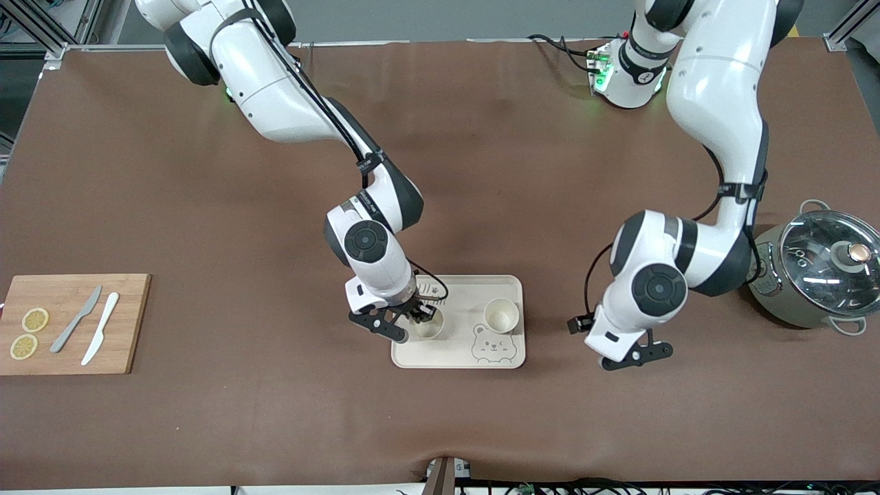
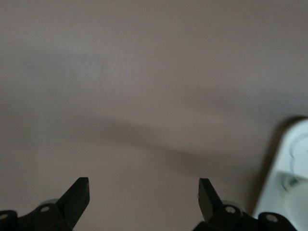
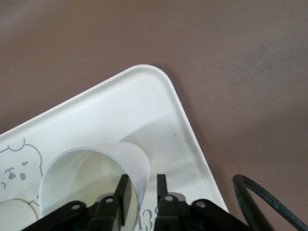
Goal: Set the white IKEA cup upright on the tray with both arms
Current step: 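Open both grippers and lift away from the cups on the tray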
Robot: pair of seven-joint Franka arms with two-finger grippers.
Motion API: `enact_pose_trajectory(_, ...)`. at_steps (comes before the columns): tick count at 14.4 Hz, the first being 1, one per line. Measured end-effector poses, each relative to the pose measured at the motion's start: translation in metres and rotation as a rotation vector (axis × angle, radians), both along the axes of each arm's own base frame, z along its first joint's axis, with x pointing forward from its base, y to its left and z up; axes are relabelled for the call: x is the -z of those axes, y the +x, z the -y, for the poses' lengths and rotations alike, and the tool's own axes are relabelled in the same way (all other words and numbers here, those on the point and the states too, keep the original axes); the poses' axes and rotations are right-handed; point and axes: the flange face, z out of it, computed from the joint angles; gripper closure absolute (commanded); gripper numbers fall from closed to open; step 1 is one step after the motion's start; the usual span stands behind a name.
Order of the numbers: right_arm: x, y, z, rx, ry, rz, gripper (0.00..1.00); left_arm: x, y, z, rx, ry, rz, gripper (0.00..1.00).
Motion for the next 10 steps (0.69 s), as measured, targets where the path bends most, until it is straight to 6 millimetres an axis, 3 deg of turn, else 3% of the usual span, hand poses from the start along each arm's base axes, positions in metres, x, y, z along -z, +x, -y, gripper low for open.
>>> enact_pose_trajectory(2, 0.000, 0.001, 0.001, -0.023, -0.034, 0.023, 0.00, 0.021, 0.011, -0.024, 0.009, -0.012, 0.021, 0.00)
enact_pose_trajectory(4, -0.007, 0.004, 0.002, -0.028, -0.044, 0.038, 0.00, 0.015, 0.018, -0.041, 0.011, -0.035, 0.030, 0.00)
enact_pose_trajectory(6, -0.027, 0.006, 0.005, -0.029, -0.060, 0.029, 0.00, 0.009, 0.019, -0.041, 0.008, -0.048, 0.036, 0.00)
enact_pose_trajectory(8, -0.072, 0.004, 0.010, -0.040, -0.087, 0.004, 0.00, 0.011, 0.018, -0.039, 0.010, -0.051, 0.031, 0.00)
enact_pose_trajectory(10, -0.140, -0.004, 0.020, -0.038, -0.110, -0.022, 0.00, 0.014, 0.016, -0.036, 0.008, -0.059, 0.023, 0.00)
